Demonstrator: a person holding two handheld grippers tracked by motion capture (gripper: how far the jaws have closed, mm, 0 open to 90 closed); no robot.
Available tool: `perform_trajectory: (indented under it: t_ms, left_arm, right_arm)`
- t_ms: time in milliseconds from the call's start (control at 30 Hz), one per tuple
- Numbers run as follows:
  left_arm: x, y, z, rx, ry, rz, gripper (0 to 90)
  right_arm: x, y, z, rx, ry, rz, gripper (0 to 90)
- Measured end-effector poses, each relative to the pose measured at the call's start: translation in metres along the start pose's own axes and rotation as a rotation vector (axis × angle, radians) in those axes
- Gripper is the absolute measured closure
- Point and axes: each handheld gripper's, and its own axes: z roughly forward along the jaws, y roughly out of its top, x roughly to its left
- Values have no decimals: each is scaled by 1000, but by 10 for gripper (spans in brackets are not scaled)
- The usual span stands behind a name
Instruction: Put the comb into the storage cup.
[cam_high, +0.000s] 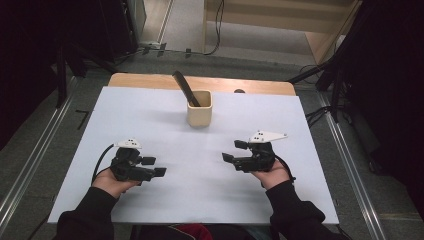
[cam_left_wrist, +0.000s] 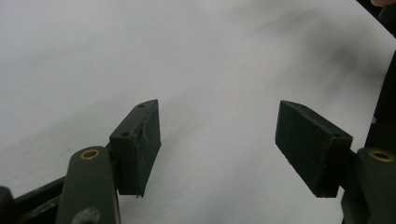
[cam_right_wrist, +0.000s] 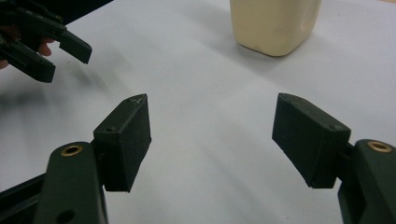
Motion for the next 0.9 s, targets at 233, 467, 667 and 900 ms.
perform_trajectory:
  t_ms: [233, 467, 667, 900]
  left_arm:
    - [0, 0, 0, 1, -2, 1, 318]
    - [-1, 0, 0, 2, -3, 3, 318]
    - [-1, 0, -1, -2, 1, 1, 318]
    - [-1, -1, -1, -3, 0, 2, 318]
  right_arm:
    - [-3, -7, -7, 2, -1, 3, 259]
    - [-6, -16, -12, 8, -2, 18, 258]
    - [-8, -22, -17, 13, -5, 18, 258]
    - [-10, -29, -26, 13, -15, 27, 258]
